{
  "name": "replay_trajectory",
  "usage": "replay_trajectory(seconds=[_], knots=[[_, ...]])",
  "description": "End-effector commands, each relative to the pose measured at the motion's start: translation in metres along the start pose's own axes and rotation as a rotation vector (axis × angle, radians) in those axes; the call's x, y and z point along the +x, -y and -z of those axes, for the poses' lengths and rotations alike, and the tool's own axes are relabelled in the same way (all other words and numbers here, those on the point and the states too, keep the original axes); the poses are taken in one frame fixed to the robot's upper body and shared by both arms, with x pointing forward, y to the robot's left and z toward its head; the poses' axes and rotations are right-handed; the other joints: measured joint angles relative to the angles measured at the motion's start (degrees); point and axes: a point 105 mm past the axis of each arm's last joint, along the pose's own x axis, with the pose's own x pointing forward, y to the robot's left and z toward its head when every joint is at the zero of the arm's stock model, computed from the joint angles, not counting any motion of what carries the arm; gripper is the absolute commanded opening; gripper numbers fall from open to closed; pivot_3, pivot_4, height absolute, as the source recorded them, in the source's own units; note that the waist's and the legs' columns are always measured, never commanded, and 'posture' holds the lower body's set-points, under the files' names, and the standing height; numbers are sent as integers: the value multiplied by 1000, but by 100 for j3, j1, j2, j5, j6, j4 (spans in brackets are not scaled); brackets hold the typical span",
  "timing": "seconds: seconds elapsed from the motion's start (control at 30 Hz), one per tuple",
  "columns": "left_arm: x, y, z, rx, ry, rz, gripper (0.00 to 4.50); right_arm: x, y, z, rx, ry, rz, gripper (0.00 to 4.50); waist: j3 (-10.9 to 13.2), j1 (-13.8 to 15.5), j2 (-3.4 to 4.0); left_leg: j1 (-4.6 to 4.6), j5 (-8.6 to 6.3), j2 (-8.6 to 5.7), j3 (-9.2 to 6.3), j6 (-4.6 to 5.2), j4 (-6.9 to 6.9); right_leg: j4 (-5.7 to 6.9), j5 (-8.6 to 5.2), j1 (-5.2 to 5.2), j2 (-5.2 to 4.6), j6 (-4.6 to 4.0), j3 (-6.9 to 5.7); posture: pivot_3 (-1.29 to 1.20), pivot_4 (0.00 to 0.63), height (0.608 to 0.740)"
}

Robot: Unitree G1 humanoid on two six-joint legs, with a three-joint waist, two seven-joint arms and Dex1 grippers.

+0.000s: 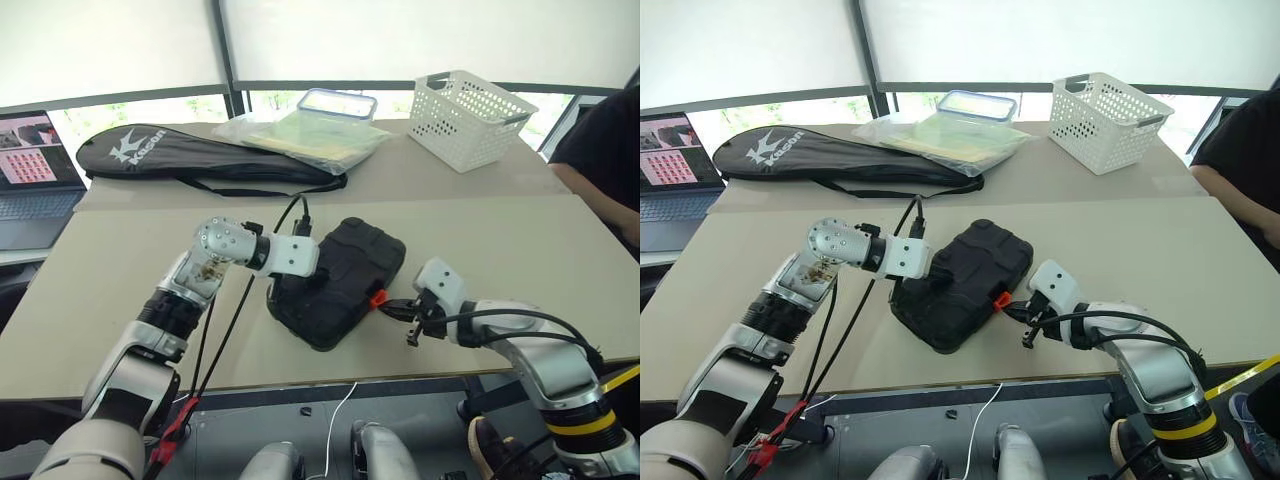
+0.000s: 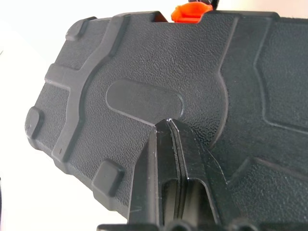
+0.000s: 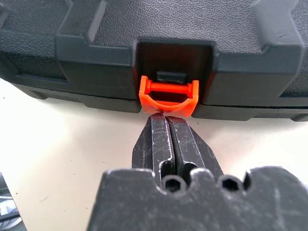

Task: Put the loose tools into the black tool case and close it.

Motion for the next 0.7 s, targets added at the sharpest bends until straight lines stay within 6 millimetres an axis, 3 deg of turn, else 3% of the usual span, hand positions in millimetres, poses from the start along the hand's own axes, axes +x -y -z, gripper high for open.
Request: replay_trajectory(seconds=[0.03, 0.2, 0.33, 0.43, 0.53, 0.7], knots=[[12, 36, 21, -98, -48, 121, 52, -4, 1, -44, -135, 164, 7, 0, 0, -31, 0, 2, 0, 0, 0, 0, -2, 0, 0, 0, 0, 0, 0, 0, 150, 740], [14, 42, 21, -92, -54, 133, 52, 0, 6, -59, -162, 192, 8, 0, -1, -105, 1, 11, 0, 1, 6, -1, -10, 0, 0, 3, 0, 0, 7, 0, 150, 740], [15, 37, 18, -97, -45, 107, 52, 0, 3, -55, -183, 168, -17, 0, -6, -50, 5, 22, 0, 1, 2, -1, -35, -5, -4, 6, 1, 3, 7, 0, 150, 740], [-5, 29, 23, -172, -42, 41, 52, -16, 5, -49, -158, 151, -28, 0, -7, -19, 7, 20, 0, -2, 2, -1, -51, -6, -5, 4, 0, 4, 5, 0, 150, 740], [-32, 20, 27, -299, -15, -57, 798, -42, 6, -47, -134, 150, -80, 846, -6, -47, 7, 14, 0, -3, 3, 1, -57, -7, -5, -2, 1, 5, -2, 0, 150, 740], [-104, 28, 29, -511, 6, -173, 2719, -99, 21, -54, -46, 152, -170, 2474, 0, -152, 9, 25, 0, 9, 12, -2, -81, -30, -8, -10, 2, 4, 5, 0, 150, 740]])
